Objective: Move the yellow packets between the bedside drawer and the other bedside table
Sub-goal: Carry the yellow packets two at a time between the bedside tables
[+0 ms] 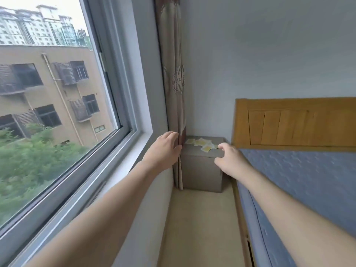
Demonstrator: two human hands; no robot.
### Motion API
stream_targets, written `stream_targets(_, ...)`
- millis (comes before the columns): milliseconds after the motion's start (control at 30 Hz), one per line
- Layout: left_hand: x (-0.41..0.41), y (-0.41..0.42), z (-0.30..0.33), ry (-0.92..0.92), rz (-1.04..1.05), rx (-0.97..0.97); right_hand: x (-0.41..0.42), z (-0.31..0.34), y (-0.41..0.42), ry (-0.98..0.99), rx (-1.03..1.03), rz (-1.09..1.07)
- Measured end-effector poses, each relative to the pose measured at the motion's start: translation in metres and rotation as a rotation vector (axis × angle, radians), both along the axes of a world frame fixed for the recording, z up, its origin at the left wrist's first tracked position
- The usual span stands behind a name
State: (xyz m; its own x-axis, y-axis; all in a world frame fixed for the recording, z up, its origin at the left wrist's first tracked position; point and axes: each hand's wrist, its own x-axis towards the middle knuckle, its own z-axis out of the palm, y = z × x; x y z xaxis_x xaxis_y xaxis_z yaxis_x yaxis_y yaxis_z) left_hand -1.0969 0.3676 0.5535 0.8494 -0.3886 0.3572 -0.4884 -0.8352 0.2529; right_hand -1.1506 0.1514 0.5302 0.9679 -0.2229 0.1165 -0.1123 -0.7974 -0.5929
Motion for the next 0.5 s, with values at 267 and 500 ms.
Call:
stream_targets(267, 0.170, -0.064, -0.041, 0.245, -0.026, -0.034, 0.148, -0.031, -0.054, 0.121, 0.179, -0.055)
stream_targets(500, 0.356, -0.108, -0.071, 0.354, -0.025, -0.162, 0.325, -0.057, -0.091, 0.184, 0.324, -0.158)
